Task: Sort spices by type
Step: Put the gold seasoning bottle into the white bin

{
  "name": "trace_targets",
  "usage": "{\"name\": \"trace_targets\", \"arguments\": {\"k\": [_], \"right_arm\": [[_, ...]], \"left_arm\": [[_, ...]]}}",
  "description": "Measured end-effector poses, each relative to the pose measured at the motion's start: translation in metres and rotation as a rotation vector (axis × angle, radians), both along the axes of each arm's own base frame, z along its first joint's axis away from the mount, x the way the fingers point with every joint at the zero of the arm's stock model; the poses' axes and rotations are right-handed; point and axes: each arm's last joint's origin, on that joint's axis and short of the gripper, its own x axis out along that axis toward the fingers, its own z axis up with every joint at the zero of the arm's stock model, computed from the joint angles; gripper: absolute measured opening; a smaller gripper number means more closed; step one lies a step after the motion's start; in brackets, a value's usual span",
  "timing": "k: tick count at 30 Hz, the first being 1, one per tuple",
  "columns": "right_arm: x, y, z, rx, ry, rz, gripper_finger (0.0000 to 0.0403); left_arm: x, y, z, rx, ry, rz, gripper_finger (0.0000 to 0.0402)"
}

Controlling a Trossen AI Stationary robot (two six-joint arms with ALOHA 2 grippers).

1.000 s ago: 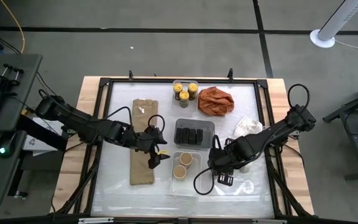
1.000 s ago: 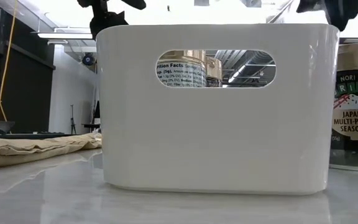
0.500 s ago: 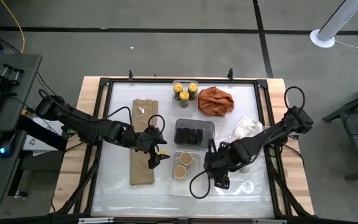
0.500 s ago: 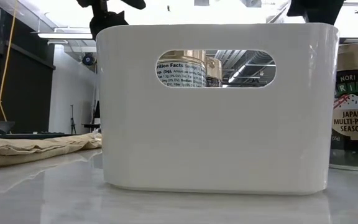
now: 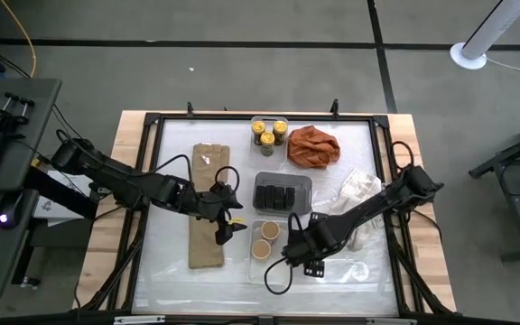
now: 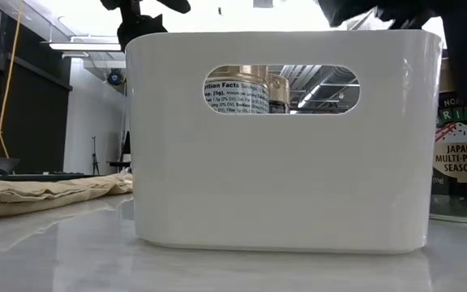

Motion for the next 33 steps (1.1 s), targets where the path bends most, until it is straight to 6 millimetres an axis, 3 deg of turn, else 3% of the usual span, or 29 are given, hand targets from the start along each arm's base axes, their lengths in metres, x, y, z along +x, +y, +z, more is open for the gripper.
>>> {"name": "trace_targets", "arguments": {"k": [5,12,18,23,26,29,33], "right_arm": [[0.002,0.001,-0.007,-0.002,0.022,-0.013,0.0345],[-0.002,0.0,0.007,-0.006,0.043,-0.052,0.027],[-0.001,-0.001,0.056,-0.014,0.011,0.023,0.027],[0.015,0.001,0.107,0.018,-0.262,0.024,0.027],[0.027,0.0,0.124,0.044,-0.424,-0.009,0.027],[0.034,-0.004,0.122,0.049,-0.439,-0.027,0.027],[0.037,-0.003,0.102,0.032,-0.305,-0.015,0.027]], "left_arm": [[0.0,0.0,0.0,0.001,0.0,-0.001,0.0314],[0.0,0.0,0.0,0.001,0.0,-0.001,0.0314],[-0.002,0.0,-0.002,0.014,0.032,-0.025,0.0314],[-0.007,0.002,-0.008,0.03,0.112,-0.02,0.0314],[-0.012,0.002,-0.012,0.043,0.165,-0.014,0.0314],[-0.015,0.001,-0.016,0.072,0.197,0.02,0.0314],[-0.02,-0.003,-0.029,0.058,0.226,0.052,0.0314]]}}
